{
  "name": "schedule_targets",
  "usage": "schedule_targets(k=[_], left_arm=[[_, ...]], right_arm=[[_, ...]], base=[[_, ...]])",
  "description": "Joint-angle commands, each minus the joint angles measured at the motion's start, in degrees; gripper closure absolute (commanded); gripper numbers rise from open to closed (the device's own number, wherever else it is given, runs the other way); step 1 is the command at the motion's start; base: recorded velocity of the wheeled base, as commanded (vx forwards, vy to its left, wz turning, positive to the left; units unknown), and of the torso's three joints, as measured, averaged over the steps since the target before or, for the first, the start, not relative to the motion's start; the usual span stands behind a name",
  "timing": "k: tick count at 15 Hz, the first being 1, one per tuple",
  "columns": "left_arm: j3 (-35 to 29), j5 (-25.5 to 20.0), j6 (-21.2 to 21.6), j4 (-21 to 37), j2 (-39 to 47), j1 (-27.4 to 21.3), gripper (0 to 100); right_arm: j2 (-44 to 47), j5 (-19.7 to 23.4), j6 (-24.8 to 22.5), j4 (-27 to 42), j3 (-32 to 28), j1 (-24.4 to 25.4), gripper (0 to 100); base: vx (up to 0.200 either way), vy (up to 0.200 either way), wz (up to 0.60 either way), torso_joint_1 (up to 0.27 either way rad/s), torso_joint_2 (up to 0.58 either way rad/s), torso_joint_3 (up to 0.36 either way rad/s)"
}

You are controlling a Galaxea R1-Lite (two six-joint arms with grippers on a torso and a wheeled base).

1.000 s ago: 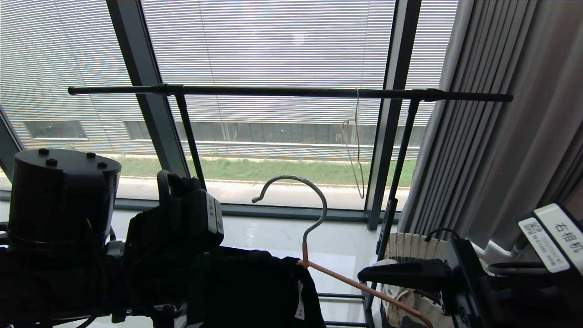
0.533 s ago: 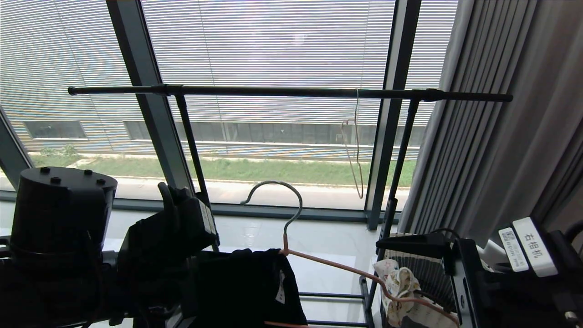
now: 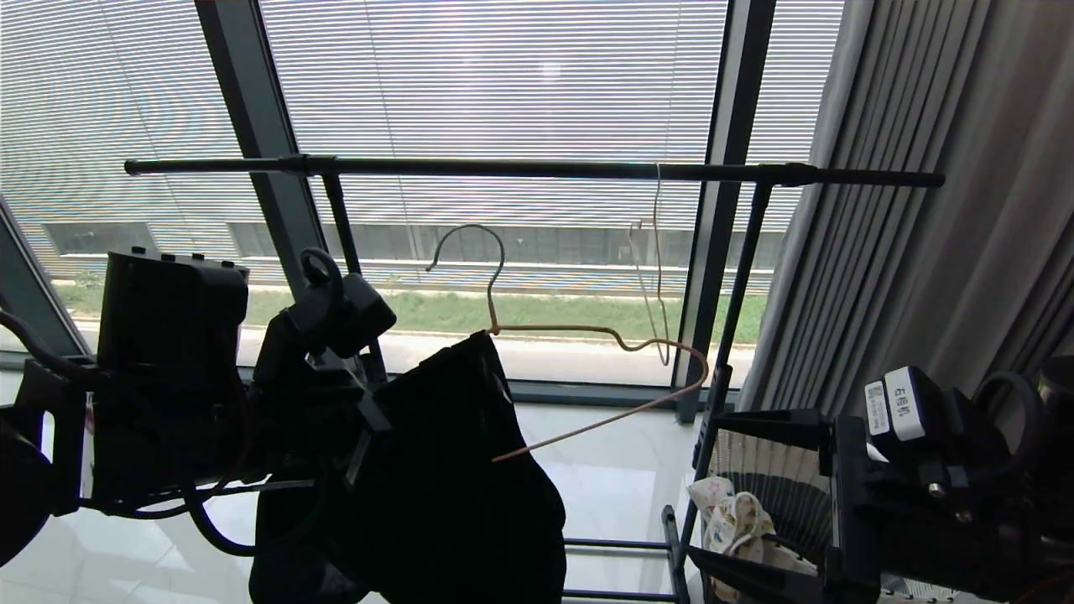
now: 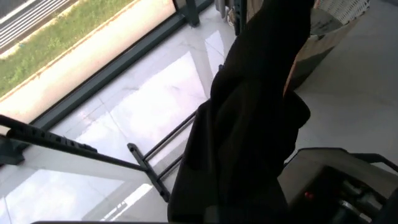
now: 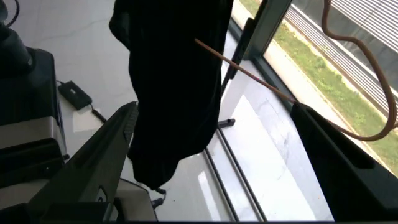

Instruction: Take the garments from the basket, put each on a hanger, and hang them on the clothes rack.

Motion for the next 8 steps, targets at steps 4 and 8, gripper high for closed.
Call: schedule_targets(k=[4, 8], left_arm=[[-2.0, 4.6, -2.2, -10.1, 3.5, -1.4, 100], [-3.2, 4.6, -2.8, -10.2, 3.3, -3.3, 100]], right_arm=[[8.9, -9.2, 13.5, -0.7, -1.9, 3.7, 0], [20.5, -22.6, 26.0, -1.4, -13.8, 6.2, 0]], base=[[0.000, 0.000, 0.00, 0.000, 0.00, 0.000], [0.000, 0.000, 0.00, 0.000, 0.00, 0.000]])
